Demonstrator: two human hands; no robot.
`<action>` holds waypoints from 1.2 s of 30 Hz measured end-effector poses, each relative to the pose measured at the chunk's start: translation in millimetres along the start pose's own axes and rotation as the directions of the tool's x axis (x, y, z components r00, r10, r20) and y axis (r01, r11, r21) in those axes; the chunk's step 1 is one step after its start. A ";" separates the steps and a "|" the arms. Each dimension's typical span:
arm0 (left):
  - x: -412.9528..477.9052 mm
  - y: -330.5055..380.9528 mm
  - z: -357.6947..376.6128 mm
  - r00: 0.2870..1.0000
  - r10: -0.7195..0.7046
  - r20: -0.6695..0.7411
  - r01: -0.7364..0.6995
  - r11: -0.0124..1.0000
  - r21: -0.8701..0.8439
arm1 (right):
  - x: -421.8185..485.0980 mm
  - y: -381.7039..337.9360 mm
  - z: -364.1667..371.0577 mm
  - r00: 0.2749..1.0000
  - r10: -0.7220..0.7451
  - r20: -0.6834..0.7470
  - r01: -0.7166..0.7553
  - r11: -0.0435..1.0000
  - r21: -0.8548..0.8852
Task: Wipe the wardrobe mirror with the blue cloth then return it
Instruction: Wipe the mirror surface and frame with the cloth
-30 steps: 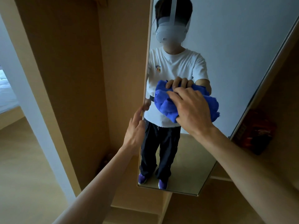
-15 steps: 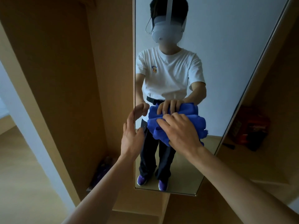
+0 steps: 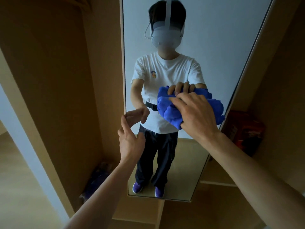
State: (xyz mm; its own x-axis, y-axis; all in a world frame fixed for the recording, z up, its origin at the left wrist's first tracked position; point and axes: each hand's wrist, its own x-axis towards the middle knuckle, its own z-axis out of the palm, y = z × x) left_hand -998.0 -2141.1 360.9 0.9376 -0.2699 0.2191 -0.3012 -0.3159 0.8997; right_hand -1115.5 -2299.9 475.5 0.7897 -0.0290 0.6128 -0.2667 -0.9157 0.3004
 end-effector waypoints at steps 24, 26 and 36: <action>-8.6 -7.0 14.9 0.999 -0.016 -0.043 0.020 0.994 0.106 | -38.8 39.7 -1.7 1.000 -0.014 -0.020 0.015 1.000 0.026; -9.3 -6.7 18.8 0.998 -0.032 -0.053 0.037 0.994 0.103 | -35.9 47.0 -3.5 0.999 -0.015 -0.049 0.016 0.999 0.033; -8.1 -14.3 28.7 0.996 -0.025 -0.090 0.034 0.995 0.093 | -75.7 36.4 42.2 0.998 -0.055 -0.008 0.055 0.995 0.078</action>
State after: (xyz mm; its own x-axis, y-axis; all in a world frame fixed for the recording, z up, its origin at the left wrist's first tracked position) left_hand -1006.2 -2160.5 335.5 0.9568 -0.1788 0.2293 -0.2842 -0.4080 0.8676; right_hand -1161.7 -2347.9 409.3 0.7986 0.0245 0.6013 -0.1786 -0.9445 0.2757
